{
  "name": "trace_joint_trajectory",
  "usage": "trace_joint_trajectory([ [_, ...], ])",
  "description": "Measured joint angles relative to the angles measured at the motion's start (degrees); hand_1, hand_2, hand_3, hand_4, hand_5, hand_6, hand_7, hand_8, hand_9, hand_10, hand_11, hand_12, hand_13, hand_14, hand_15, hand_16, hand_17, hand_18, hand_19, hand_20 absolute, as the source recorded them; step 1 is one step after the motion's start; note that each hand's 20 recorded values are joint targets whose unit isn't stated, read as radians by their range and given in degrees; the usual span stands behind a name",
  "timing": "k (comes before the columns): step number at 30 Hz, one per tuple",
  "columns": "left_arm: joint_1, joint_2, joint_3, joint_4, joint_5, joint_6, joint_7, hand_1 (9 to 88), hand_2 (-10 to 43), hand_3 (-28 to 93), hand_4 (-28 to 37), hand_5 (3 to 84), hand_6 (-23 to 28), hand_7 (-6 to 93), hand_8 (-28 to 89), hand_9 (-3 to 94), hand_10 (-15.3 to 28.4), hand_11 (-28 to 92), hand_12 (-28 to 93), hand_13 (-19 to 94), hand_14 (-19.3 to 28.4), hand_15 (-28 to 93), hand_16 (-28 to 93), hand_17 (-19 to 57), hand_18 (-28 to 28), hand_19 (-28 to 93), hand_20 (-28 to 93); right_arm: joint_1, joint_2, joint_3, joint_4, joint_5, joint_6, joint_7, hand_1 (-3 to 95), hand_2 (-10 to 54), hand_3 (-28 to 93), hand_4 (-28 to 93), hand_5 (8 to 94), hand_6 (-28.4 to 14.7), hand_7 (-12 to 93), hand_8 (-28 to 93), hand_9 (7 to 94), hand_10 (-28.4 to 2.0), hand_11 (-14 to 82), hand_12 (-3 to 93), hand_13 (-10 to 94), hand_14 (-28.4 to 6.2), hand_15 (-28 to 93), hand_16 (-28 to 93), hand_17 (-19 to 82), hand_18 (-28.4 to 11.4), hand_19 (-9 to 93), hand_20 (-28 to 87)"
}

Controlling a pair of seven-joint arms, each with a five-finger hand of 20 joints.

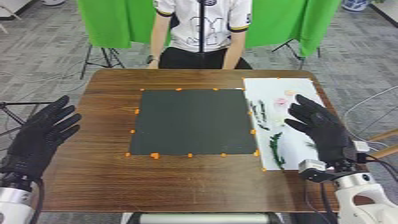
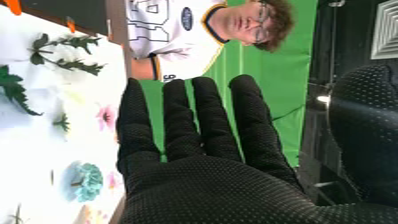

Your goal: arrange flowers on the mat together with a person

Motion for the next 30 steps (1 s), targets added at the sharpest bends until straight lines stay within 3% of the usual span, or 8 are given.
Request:
trace_joint_trajectory([
  [9,0.0,0.17,0.14,0.02,-0.02,-0.02,0.00,27.3,-5.2,69,-24.7,31.4,2.6,14.2,-8,26.2,10.5,13,19,21,13.9,19,5,-8.0,21.4,42,8,-0.9,-1.5,2.5,0.1,0.0,-6.9,-0.4,15.1,3.8,84,-23,34.0,-3.5,14,-8,35.5,-13.2,4.0,23.9,28,-11.3,4,36,8,-20.4,35,23],
  [16,0.0,0.47,0.14,0.03,-0.03,-0.02,0.00,27.3,-5.1,69,-24.6,31.3,2.6,14.2,-8,26.3,10.5,13,19,21,13.9,19,5,-7.9,21.4,42,8,-0.6,0.8,-1.4,0.1,0.1,-0.9,-0.3,15.2,3.8,84,-23,34.1,-3.4,14,-8,35.5,-13.2,4.1,24.0,28,-11.4,4,36,8,-20.4,35,23],
  [30,-0.1,0.53,0.53,0.04,-0.03,0.00,-0.02,27.3,-5.0,69,-24.7,31.3,2.6,14.4,-8,26.2,10.5,13,19,21,13.9,19,5,-8.0,21.4,42,8,1.5,0.5,-2.8,0.4,0.0,-3.0,0.3,15.2,3.9,84,-23,34.2,-3.4,15,-8,35.6,-13.3,4.3,24.1,28,-11.4,4,36,8,-20.3,35,23],
])
